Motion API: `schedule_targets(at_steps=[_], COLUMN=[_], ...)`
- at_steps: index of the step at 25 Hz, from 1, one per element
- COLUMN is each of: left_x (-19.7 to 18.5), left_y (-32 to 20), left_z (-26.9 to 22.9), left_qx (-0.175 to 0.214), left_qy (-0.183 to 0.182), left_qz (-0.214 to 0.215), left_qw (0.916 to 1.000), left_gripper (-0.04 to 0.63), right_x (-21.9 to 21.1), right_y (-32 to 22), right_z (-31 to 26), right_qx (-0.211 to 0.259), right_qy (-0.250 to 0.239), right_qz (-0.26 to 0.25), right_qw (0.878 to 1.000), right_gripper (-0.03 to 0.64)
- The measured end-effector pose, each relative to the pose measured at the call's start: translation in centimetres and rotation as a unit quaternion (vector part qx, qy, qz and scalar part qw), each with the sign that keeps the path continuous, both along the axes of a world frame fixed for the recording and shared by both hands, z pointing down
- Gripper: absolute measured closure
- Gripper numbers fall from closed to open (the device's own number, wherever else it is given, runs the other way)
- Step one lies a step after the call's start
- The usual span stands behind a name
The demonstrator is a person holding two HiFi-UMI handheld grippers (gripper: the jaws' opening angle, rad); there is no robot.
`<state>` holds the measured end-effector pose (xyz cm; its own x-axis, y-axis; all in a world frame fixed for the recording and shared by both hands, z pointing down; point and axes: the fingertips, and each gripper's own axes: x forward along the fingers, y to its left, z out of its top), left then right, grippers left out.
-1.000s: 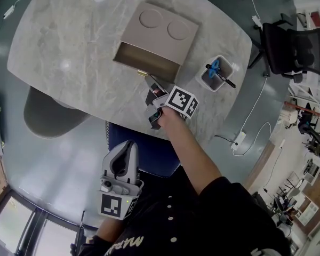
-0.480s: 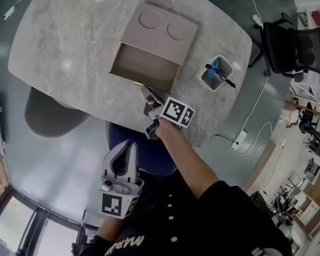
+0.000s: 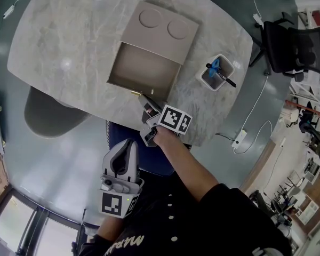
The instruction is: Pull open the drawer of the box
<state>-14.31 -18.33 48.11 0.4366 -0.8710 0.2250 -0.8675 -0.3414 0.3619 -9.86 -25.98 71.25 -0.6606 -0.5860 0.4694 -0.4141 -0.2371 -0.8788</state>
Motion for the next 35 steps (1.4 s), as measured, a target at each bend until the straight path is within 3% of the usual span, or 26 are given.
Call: schedule_targets(at_steps=[14, 16, 21, 23, 26, 29, 35], left_x=[-0.1, -0.2, 0.3, 0.8, 0.7, 0.1, -0.2], left_y=[0.6, 0.7, 1.2, 1.7, 1.9, 2.1, 3.1], left_z=[-0.2, -0.4, -1.5, -2.0, -2.0, -1.7, -3.6], left_qx=[0.007, 0.009, 0.025, 0.03, 0.019, 0.001, 0.007], left_qy=[0.001, -0.001, -0.002, -0.005, -0.023, -0.04, -0.066], left_qz=[-0.001, -0.002, -0.003, -0.005, -0.025, -0.053, -0.077], left_qw=[1.0, 1.0, 0.9997, 0.9995, 0.9992, 0.9978, 0.9948], left_gripper=[0.575, 0.575, 0.575, 0.575, 0.575, 0.575, 0.575], right_x=[-0.6, -0.9, -0.6, -0.2, 0.7, 1.6, 4.4], right_y=[1.4, 1.6, 2.8, 3.3, 2.8, 1.9, 1.1], right_z=[0.3, 0.0, -1.4, -2.4, -4.7, -7.8, -15.3], right_qx=[-0.008, -0.011, -0.009, 0.0, 0.042, 0.101, 0.228], right_qy=[-0.019, -0.033, -0.032, -0.031, -0.027, -0.012, 0.045], right_qz=[0.001, 0.002, -0.025, -0.045, -0.067, -0.084, -0.094], right_qw=[1.0, 0.999, 0.999, 0.999, 0.997, 0.991, 0.968], right_gripper=[0.586, 0.51, 0.509, 0.543, 0.602, 0.618, 0.62])
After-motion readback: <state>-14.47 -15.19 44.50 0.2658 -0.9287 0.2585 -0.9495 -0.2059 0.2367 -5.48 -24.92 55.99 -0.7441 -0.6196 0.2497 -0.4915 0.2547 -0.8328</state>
